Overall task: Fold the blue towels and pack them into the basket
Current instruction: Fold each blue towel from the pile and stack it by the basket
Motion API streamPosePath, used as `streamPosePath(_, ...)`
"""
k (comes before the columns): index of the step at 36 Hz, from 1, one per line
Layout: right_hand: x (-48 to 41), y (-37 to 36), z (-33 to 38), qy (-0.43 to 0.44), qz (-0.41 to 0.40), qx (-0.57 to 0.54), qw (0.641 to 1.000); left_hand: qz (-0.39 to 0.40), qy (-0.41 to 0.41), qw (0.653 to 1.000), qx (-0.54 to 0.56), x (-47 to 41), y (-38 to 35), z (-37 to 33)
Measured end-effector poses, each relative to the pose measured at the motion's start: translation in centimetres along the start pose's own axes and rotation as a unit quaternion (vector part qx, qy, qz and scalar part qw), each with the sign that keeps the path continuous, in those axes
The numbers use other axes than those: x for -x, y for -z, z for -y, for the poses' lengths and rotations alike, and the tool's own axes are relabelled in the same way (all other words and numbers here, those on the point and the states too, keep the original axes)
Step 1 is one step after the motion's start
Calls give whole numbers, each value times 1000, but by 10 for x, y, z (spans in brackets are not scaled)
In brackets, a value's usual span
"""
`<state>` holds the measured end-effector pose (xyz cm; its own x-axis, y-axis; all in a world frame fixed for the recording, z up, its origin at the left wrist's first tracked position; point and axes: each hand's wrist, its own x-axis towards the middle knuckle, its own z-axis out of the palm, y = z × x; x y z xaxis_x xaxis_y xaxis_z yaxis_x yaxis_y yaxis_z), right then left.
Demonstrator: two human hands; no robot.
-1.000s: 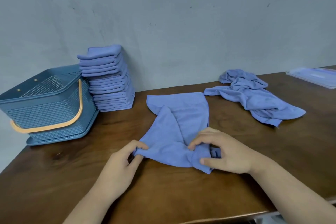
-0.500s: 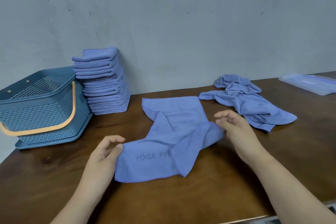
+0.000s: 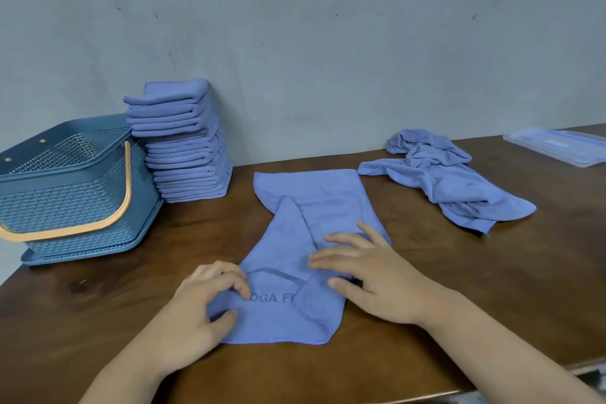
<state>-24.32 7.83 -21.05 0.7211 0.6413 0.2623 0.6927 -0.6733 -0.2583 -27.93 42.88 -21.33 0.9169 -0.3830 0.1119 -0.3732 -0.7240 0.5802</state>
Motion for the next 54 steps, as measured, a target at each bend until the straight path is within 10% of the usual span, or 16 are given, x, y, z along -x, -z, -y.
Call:
streamPosePath(11, -1, 0, 0, -1, -128, -108, 986, -82, -38, 996, -10, -3, -8, -1)
streamPosePath(17, 9, 31, -9, -113, -301, -457, 830, -130, -19, 977, 168, 0, -7, -20)
streamPosePath(23, 11, 31, -7, -113, -318, -507, 793, -168, -36, 964, 203, 1, -10, -35)
streamPosePath(44, -40, 47, -52, -238, -338, -435, 800, -91, 71, 894, 433, -97, 43, -41)
streamPosePath(50, -103, 24, -128, -403, -229, -256, 848, -273, 218, 924, 153, -200, 28, 1)
streamPosePath(54, -104, 4, -128, -324, -187, -37, 927, -291, 16, 952, -94, -203, -3, -10)
